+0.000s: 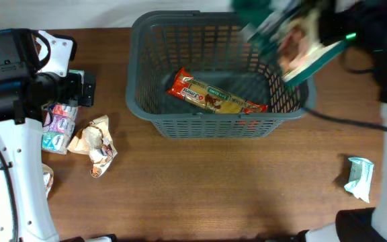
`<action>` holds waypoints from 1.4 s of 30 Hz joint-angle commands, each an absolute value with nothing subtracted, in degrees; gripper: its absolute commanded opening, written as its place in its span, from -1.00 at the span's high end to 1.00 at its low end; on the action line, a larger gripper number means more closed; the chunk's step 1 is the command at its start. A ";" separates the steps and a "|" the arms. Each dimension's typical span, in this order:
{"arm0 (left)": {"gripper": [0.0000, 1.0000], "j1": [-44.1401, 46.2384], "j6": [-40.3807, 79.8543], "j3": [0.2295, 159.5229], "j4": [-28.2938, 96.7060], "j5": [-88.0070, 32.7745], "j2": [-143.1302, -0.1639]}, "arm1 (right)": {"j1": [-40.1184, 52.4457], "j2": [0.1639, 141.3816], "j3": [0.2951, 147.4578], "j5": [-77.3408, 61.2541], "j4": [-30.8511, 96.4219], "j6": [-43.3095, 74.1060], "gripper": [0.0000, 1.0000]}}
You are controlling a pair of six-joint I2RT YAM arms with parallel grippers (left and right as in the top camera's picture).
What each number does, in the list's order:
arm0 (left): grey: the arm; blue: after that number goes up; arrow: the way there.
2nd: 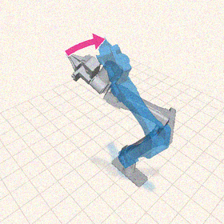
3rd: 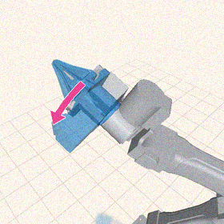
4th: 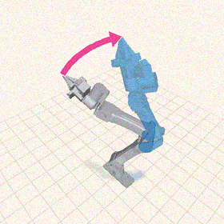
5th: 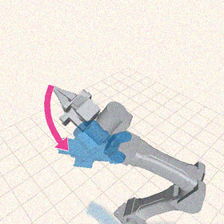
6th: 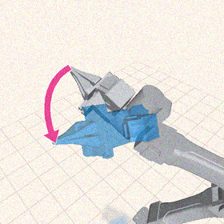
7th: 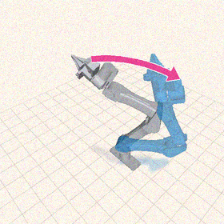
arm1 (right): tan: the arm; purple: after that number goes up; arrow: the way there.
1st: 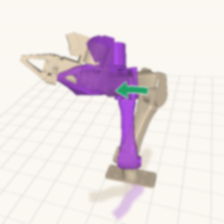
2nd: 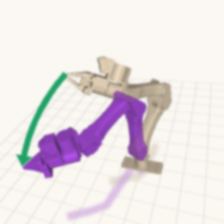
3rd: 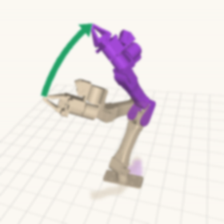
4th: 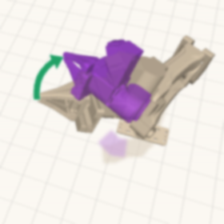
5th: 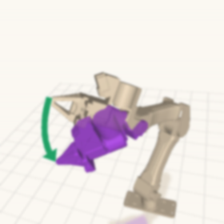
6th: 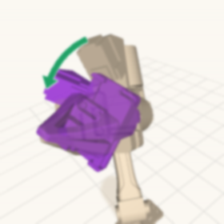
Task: Pack container
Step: 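Carry the green coffee bag with the right gripper into the basket and release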
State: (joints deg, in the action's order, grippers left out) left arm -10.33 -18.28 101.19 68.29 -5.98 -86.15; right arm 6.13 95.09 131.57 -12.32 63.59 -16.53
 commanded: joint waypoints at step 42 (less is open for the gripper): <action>-0.99 -10.66 -18.79 101.08 68.12 -6.63 -87.99 | -36.56 97.19 131.63 17.41 91.07 20.40 -0.98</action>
State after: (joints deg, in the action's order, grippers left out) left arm -10.33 -18.28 101.19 68.16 -6.00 -86.61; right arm -29.26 95.04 135.85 23.55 90.87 15.49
